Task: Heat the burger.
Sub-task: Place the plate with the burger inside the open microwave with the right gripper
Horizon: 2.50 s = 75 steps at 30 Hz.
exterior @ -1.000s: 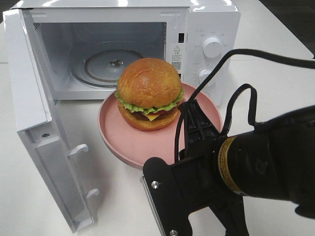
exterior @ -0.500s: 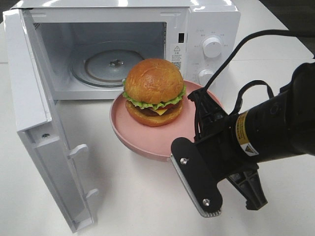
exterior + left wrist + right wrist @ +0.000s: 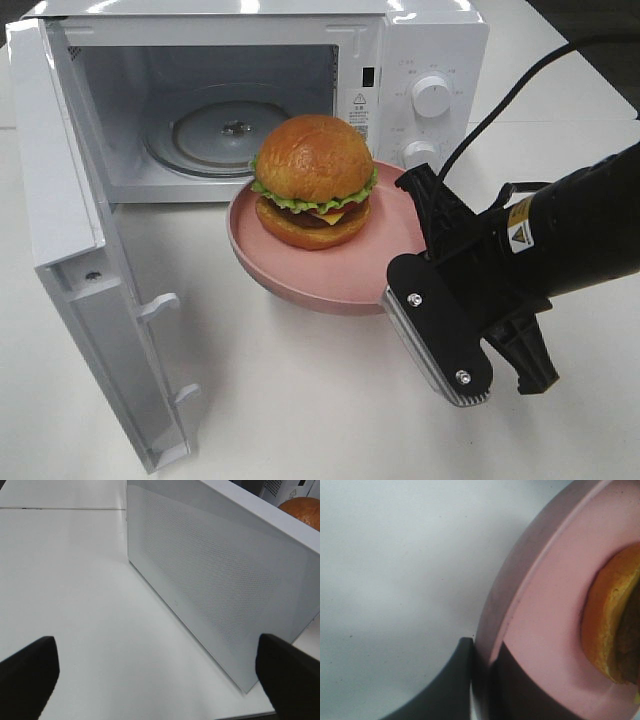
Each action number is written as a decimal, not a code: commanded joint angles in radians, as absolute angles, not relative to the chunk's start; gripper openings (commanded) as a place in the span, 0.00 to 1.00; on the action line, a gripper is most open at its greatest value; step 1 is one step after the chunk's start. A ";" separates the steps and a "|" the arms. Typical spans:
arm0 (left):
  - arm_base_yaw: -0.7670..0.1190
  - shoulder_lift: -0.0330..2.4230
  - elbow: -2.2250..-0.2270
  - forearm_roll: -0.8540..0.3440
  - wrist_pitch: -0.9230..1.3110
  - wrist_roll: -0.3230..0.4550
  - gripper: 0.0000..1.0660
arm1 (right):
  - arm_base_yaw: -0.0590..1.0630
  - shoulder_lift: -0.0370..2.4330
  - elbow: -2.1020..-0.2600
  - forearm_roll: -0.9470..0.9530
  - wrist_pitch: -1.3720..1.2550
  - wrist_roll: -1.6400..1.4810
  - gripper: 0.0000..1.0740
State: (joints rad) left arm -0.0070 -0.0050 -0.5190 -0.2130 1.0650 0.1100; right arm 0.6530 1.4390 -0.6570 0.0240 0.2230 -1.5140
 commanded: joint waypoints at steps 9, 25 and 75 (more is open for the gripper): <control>-0.008 -0.022 -0.515 -0.222 1.063 0.110 0.94 | 0.636 1.457 -0.661 0.111 0.123 -1.701 0.02; -0.008 -0.022 -0.515 -0.222 1.063 0.110 0.94 | 0.643 1.553 -0.745 0.111 0.053 -1.673 0.00; -0.008 -0.022 -0.515 -0.222 1.063 0.110 0.94 | 0.675 1.908 -1.227 -0.029 0.231 -1.390 0.00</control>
